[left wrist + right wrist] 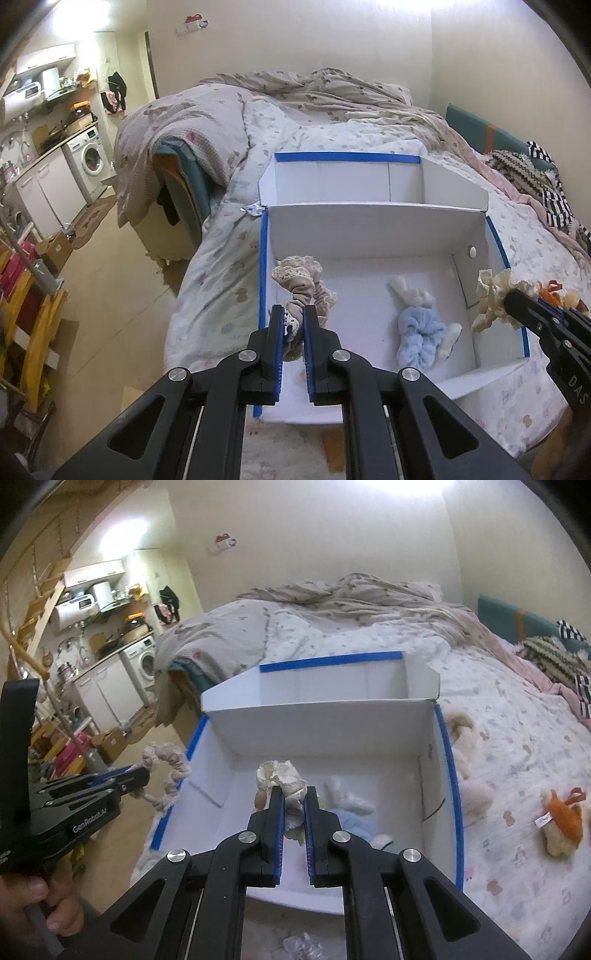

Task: Organize soft objects
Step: 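Lift and carry both scrunchies over the box with both tools, then open the right tool dropping the cream scrunchie while the left tool releases the beige scrunchie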

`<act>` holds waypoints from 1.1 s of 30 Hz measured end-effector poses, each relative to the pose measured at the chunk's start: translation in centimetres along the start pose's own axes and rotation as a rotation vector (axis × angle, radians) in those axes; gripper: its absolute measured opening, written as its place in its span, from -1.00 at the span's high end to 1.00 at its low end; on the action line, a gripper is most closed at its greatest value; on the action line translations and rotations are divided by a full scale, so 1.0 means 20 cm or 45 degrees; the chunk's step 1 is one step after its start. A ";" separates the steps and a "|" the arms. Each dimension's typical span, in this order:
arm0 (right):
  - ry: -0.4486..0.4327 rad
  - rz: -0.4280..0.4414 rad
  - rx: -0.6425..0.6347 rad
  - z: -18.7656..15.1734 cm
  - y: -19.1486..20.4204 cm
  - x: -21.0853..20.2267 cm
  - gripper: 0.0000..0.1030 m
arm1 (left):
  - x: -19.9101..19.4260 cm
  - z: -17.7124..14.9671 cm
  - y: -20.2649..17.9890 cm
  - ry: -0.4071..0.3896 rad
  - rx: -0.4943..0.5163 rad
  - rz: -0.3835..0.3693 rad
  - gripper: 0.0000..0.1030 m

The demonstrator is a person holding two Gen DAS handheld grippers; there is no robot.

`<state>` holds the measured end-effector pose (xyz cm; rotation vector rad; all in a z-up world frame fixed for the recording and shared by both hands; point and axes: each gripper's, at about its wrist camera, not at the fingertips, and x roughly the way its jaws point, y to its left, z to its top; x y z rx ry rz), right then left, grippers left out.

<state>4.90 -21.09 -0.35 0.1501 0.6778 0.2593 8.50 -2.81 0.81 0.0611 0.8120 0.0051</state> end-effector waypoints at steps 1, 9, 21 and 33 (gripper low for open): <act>0.004 -0.007 0.003 0.00 -0.01 0.02 0.78 | 0.03 0.01 -0.01 0.004 0.005 -0.002 0.82; 0.061 -0.053 0.010 0.07 -0.09 0.19 0.78 | 0.22 0.04 -0.05 0.059 0.008 -0.022 0.82; 0.249 -0.107 0.039 0.03 -0.15 0.42 0.77 | 0.43 -0.04 -0.06 0.151 0.005 -0.103 0.82; 0.506 -0.093 0.057 -0.12 -0.17 0.60 0.77 | 0.54 -0.07 -0.12 0.241 0.072 -0.096 0.82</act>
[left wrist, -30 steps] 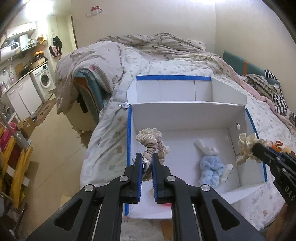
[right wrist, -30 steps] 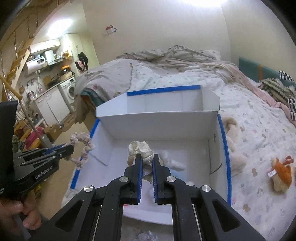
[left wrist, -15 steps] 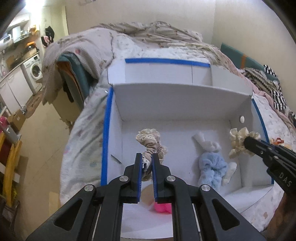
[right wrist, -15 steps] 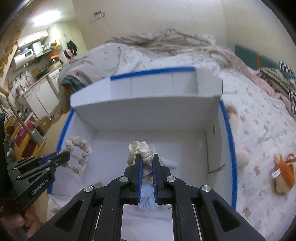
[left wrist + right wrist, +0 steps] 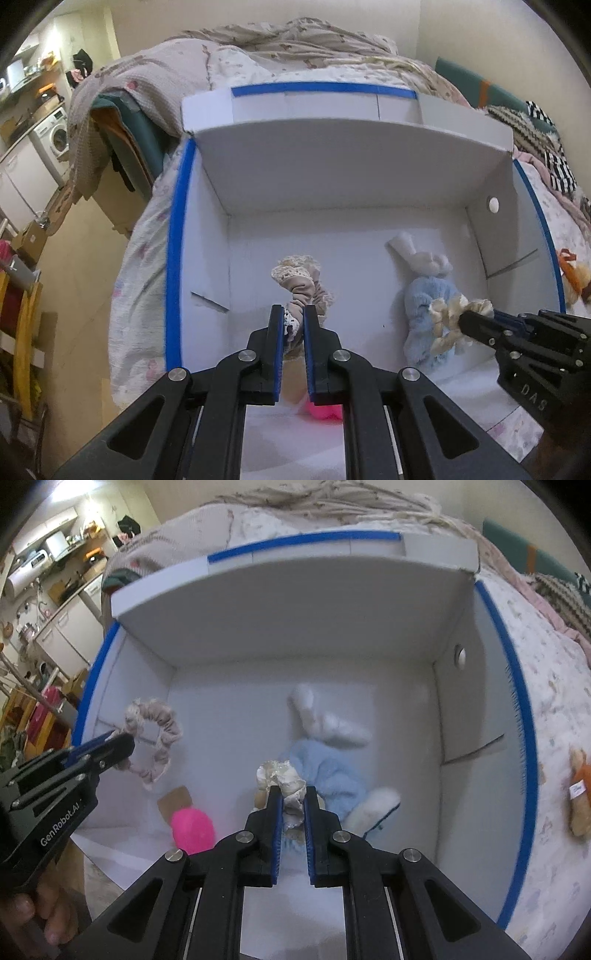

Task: Organize soft objects
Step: 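Open the right tool dropping the cream scrunchie while the left tool releases the beige scrunchie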

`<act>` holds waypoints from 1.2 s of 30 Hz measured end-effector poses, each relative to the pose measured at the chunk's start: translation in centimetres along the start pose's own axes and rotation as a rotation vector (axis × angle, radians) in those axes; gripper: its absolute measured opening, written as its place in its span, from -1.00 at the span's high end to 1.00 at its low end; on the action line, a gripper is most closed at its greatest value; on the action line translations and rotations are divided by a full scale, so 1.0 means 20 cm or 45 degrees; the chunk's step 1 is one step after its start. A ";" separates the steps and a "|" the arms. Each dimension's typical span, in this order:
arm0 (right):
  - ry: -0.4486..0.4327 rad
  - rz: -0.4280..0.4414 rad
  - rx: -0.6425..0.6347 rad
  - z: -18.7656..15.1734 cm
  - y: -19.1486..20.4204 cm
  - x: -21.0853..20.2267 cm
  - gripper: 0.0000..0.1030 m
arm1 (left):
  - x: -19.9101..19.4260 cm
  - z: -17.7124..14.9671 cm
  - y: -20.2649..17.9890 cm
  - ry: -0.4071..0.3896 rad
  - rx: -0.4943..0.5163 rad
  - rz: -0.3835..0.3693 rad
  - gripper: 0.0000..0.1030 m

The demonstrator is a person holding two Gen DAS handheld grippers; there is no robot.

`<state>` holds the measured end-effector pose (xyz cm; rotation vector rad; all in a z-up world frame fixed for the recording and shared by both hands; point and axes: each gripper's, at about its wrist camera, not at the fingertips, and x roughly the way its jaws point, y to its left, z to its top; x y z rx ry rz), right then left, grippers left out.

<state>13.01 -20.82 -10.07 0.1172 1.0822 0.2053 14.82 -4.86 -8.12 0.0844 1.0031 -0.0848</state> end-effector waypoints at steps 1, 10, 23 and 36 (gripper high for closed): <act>0.013 0.000 -0.004 -0.01 0.00 0.01 0.77 | 0.01 0.00 0.00 0.009 0.002 -0.001 0.82; 0.048 0.010 0.015 -0.01 -0.01 0.03 0.77 | 0.05 -0.04 -0.02 0.035 0.030 0.012 0.82; 0.018 0.038 0.069 0.00 -0.06 0.00 0.63 | 0.05 -0.03 -0.02 0.034 0.025 0.016 0.25; -0.097 0.143 0.192 0.03 -0.11 -0.08 -1.00 | -0.02 0.00 0.01 -0.022 -0.008 -0.015 -0.21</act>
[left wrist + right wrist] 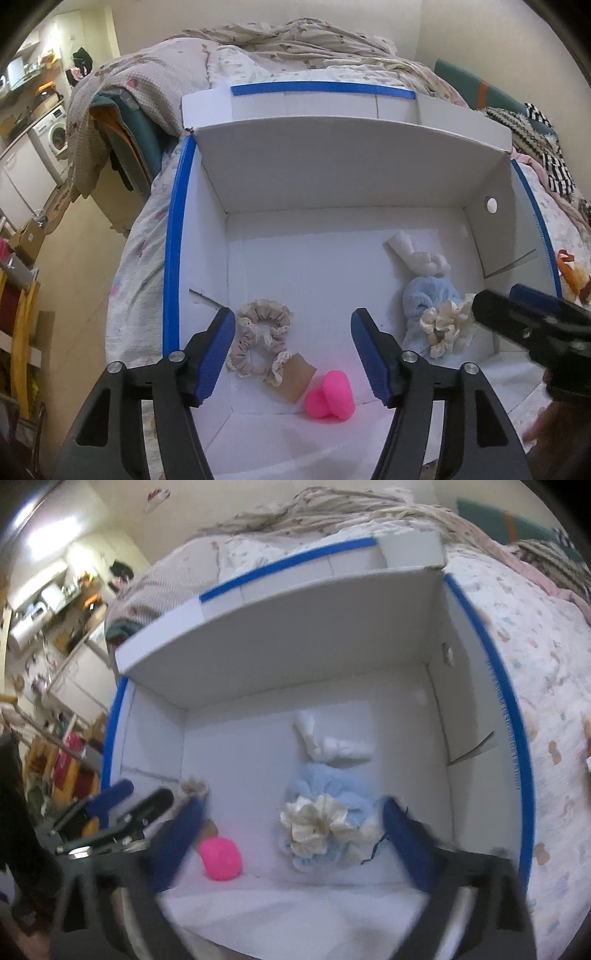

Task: Organize soft objects
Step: 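Open the right tool dropping the cream scrunchie while the left tool releases the beige scrunchie, then withdraw both tools toward the plastic bag and tan sponge on the bed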

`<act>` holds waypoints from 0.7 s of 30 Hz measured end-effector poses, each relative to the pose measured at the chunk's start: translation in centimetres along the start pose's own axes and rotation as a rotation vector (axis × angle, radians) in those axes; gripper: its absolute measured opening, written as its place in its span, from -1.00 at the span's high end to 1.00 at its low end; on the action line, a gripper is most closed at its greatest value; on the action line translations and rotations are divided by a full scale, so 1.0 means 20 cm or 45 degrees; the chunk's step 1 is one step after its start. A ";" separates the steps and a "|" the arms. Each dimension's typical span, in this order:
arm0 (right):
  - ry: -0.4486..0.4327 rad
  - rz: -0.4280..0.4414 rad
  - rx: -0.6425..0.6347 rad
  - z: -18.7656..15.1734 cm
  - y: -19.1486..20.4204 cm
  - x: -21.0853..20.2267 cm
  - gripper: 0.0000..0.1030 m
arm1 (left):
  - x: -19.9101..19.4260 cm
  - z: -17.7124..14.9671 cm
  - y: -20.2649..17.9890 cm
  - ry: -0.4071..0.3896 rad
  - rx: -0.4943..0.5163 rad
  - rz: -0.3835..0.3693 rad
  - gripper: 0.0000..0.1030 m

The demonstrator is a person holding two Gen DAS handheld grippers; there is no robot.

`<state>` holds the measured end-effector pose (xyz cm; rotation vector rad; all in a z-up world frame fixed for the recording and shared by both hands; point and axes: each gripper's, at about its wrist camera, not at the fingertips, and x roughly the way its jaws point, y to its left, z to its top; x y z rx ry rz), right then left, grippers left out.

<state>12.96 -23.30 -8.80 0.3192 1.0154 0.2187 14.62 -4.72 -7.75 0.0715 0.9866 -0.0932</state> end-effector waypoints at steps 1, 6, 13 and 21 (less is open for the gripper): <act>-0.024 0.000 0.010 0.01 0.00 -0.01 -1.00 | -0.01 0.00 0.00 -0.008 0.000 0.003 -0.21; -0.073 0.004 0.027 0.03 -0.01 -0.06 -1.00 | -0.03 0.00 0.00 -0.031 -0.023 0.011 -0.21; -0.063 -0.010 0.005 0.02 0.00 -0.07 -1.00 | -0.07 -0.03 0.00 -0.046 -0.017 0.019 -0.21; -0.071 -0.004 0.002 -0.02 0.00 -0.13 -1.00 | -0.17 -0.04 0.04 -0.082 -0.057 0.028 -0.21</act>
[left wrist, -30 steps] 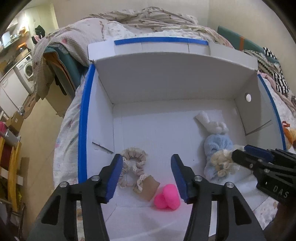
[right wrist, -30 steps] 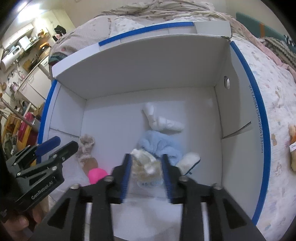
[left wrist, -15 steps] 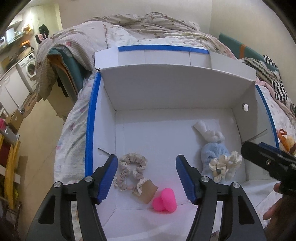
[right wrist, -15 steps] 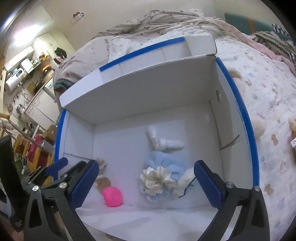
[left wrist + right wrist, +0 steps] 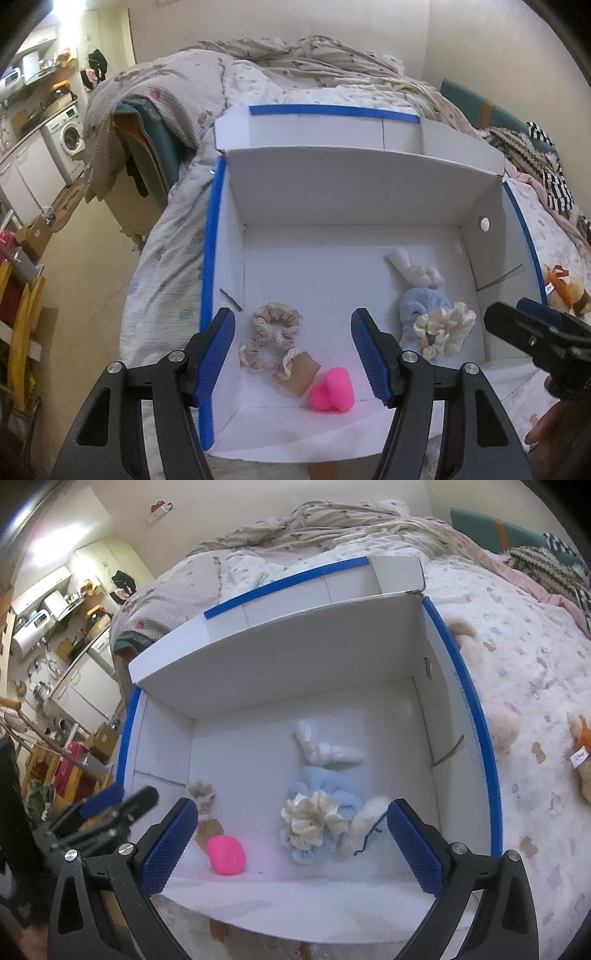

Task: Organize soft objects
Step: 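Withdraw both tools toward the plastic bag and tan sponge on the bed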

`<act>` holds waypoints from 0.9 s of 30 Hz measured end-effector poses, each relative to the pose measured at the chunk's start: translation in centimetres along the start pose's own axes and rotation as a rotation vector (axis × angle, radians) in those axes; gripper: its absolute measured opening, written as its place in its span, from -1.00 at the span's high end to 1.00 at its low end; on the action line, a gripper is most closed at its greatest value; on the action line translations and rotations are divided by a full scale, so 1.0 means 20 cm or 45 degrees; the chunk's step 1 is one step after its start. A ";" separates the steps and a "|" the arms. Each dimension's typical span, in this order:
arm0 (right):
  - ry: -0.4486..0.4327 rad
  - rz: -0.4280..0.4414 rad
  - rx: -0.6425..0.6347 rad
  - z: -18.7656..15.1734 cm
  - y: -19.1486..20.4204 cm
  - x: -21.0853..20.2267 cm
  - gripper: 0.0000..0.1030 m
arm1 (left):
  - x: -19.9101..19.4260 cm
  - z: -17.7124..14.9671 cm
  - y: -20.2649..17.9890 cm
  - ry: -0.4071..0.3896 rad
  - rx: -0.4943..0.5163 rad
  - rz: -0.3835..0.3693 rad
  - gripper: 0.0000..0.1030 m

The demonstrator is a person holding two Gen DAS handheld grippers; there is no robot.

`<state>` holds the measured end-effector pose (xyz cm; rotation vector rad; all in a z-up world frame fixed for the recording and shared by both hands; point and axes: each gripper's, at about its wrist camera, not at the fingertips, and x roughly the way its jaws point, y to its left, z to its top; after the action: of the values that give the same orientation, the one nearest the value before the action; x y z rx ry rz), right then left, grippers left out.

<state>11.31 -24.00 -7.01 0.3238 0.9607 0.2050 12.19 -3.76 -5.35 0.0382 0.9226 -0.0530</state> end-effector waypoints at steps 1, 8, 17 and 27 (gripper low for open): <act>0.000 -0.007 -0.006 -0.01 0.00 -0.01 -1.00 | -0.01 -0.01 0.00 -0.004 0.001 0.001 -0.21; 0.007 -0.026 -0.030 -0.09 0.01 -0.09 -1.00 | -0.08 -0.08 0.01 0.007 0.014 -0.009 -0.21; 0.037 -0.052 -0.050 -0.25 -0.04 -0.21 -1.00 | -0.15 -0.19 0.02 0.035 0.015 -0.057 -0.21; 0.137 -0.048 -0.010 -0.38 -0.04 -0.20 -1.00 | -0.16 -0.32 0.03 0.105 0.045 -0.045 -0.21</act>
<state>2.74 -24.62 -8.20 0.2895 1.0713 0.1928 5.17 -2.73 -6.56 0.0570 1.0045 -0.1011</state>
